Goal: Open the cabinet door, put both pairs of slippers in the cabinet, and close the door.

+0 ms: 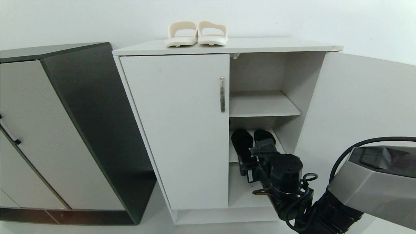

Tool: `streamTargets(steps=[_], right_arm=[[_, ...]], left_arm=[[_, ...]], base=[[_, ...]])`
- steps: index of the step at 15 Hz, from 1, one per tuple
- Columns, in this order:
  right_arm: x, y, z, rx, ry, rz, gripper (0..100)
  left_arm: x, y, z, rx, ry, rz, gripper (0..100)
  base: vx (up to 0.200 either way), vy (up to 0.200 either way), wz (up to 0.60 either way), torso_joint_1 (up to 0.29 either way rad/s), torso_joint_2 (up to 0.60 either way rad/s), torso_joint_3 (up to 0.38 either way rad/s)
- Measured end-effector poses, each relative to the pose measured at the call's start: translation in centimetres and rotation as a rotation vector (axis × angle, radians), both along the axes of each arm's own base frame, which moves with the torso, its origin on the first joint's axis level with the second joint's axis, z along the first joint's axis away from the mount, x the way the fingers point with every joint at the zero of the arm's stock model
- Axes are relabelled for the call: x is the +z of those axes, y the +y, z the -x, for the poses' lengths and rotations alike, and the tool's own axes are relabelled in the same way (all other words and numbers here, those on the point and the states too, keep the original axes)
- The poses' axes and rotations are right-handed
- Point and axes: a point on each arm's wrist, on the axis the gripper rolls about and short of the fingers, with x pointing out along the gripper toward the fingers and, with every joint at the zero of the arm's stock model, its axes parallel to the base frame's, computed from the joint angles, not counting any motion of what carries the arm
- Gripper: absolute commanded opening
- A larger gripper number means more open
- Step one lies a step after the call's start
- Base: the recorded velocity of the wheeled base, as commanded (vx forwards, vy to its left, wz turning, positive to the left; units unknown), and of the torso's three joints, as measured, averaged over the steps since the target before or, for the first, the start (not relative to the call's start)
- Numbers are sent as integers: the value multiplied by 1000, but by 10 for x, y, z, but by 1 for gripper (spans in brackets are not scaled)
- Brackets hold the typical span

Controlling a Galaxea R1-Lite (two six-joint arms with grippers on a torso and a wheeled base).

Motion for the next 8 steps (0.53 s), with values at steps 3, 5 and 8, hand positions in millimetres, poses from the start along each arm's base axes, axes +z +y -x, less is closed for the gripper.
streamTargets(steps=[3,5,8], right_arm=[[-4,-3,2,34,9,7,100],[-5,-3,3,48,10,6,100],[-6,-7,9,157,-12,-12,100]], left_arm=[[0,0,0,0,0,0,0],[0,0,0,0,0,0,0],[0,0,0,1,0,1,0]], base=[[0,200,0,1,2,1],[0,200,0,7,2,2],[0,133,0,2,0,3]])
